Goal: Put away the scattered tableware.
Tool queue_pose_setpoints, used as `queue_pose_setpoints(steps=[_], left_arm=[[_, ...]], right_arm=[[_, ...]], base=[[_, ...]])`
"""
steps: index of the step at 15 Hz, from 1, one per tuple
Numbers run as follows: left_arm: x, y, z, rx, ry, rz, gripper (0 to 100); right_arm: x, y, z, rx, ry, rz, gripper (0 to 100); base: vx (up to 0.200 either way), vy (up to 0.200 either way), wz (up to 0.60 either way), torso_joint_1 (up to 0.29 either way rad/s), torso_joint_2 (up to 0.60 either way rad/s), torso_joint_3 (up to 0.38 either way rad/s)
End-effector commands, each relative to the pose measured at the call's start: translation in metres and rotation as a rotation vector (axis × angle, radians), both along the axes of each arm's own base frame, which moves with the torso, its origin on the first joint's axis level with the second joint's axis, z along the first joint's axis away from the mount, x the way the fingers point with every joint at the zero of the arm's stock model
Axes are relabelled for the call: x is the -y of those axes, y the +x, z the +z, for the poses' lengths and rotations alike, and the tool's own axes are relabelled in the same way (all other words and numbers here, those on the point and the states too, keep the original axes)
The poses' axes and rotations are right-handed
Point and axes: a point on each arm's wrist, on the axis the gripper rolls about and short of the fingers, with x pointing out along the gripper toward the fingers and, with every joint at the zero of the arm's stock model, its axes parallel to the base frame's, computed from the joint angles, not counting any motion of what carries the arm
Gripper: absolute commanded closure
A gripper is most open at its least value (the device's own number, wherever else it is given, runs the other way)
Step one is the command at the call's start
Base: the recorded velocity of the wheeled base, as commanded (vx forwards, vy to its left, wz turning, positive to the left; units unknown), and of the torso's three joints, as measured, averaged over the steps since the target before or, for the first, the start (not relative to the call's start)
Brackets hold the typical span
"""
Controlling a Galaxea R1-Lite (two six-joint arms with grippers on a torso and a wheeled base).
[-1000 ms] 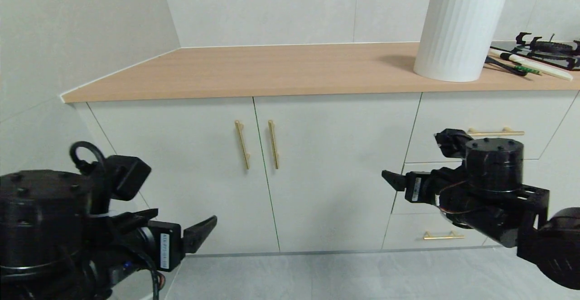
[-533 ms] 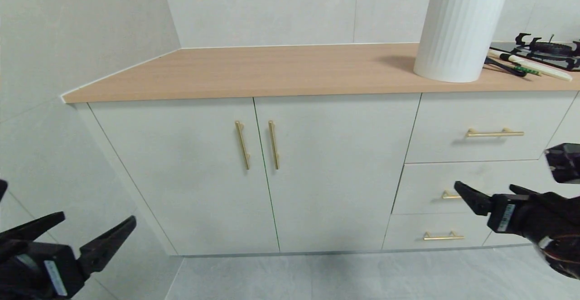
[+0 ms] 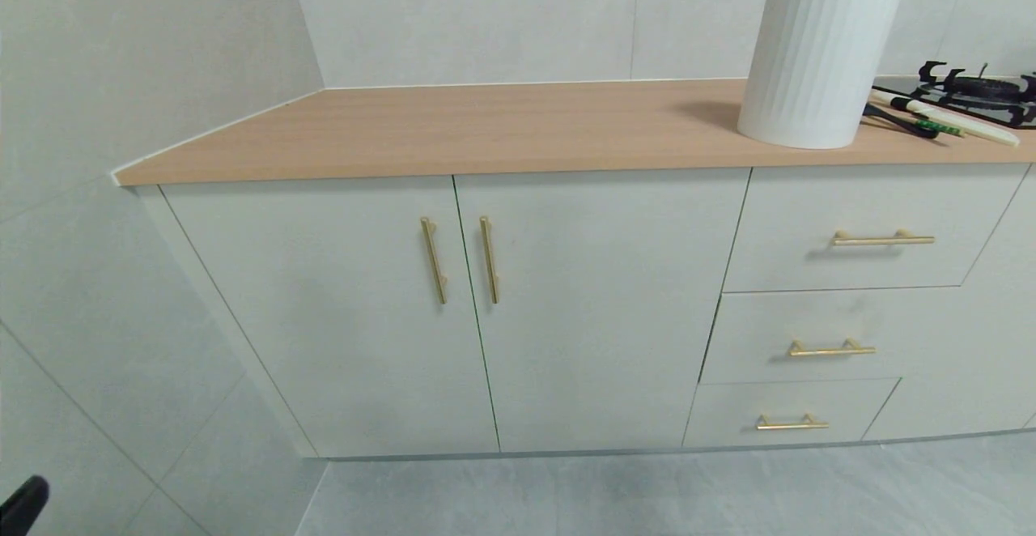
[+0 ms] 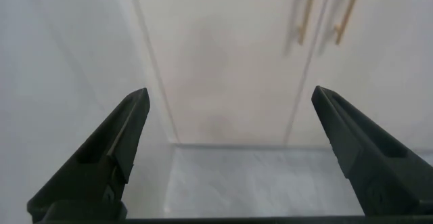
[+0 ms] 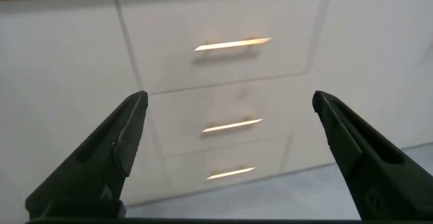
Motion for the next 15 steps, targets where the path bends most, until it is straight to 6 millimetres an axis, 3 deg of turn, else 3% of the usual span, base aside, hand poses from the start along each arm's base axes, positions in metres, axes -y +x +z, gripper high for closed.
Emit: queue_pose_setpoints(steps=[1,4,8,10,12,14,15], left_arm=[[-0.006,-0.031,-0.006,0.146,0.005,0.051,0],[-0.006,-0.047,-0.015,0.221,0.034,0.121,0],[-0.001,-0.056,-0.030,0.264,0.069,0.216,0],[-0.001,-0.054,-0.039,0.254,0.070,0.225,0],[0.000,-0.044,-0.059,0.185,0.071,0.194,0],[0.003,-0.032,-0.084,0.120,0.066,0.062,0],[0.003,-0.031,-0.087,0.116,0.057,0.043,0]], right_arm=[[0.015,-0.061,-0.009,0.154,-0.062,-0.089,0],[0.018,-0.090,-0.024,0.243,-0.112,-0.099,0],[0.014,-0.090,-0.028,0.244,-0.113,-0.167,0],[0.011,-0.096,-0.047,0.252,-0.146,-0.177,0],[0.010,-0.083,-0.074,0.149,-0.146,-0.137,0],[0.007,-0.078,-0.093,-0.005,-0.043,0.040,0],[0.006,-0.078,-0.095,-0.019,-0.031,0.067,0]], base=[[0.000,0.000,0.00,0.000,0.00,0.000],[0.000,0.000,0.00,0.000,0.00,0.000],[0.000,0.000,0.00,0.000,0.00,0.000],[0.000,0.000,0.00,0.000,0.00,0.000],[0.000,0.000,0.00,0.000,0.00,0.000],[0.000,0.000,0.00,0.000,0.00,0.000],[0.000,0.000,0.00,0.000,0.00,0.000]])
